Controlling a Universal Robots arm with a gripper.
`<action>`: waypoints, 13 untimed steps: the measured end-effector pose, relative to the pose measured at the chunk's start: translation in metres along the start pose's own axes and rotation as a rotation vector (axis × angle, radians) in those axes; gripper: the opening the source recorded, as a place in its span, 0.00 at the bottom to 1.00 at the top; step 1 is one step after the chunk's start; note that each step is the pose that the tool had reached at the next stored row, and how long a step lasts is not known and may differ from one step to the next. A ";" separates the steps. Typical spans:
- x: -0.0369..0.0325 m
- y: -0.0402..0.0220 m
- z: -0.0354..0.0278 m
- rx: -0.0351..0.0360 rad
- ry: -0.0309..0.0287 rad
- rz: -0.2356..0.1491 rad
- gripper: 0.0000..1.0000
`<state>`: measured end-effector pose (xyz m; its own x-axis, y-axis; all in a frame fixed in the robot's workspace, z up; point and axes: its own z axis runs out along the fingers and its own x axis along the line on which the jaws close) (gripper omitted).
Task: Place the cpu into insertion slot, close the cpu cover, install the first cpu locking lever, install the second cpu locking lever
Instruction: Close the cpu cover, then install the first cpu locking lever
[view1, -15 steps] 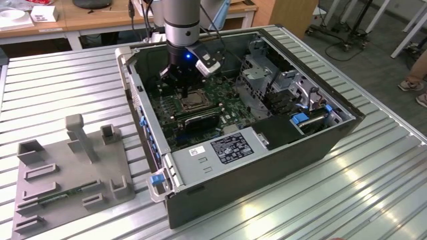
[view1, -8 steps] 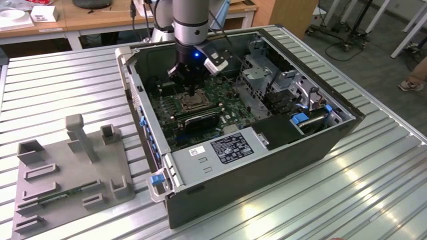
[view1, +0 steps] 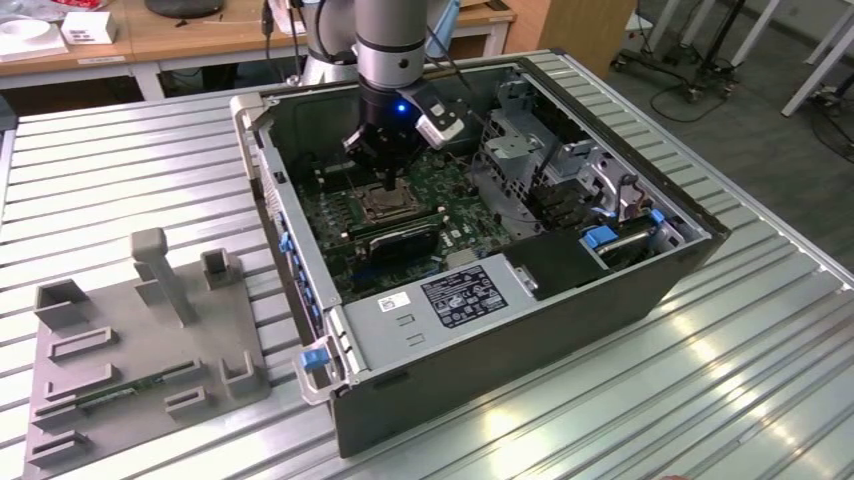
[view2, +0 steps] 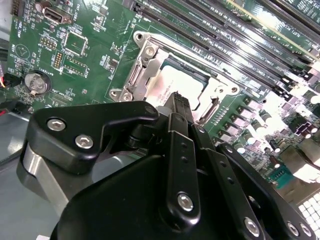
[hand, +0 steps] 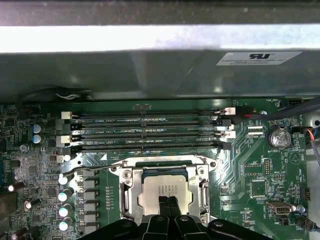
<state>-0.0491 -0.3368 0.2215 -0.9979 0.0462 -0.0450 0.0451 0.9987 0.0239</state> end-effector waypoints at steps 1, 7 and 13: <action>-0.0002 0.0000 0.0000 0.0000 0.0000 0.000 0.10; -0.0005 0.0001 0.0000 0.0000 0.0000 0.000 0.10; 0.0013 0.0000 -0.0001 0.0001 -0.0001 0.000 0.10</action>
<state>-0.0504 -0.3367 0.2215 -0.9979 0.0461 -0.0451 0.0451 0.9987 0.0237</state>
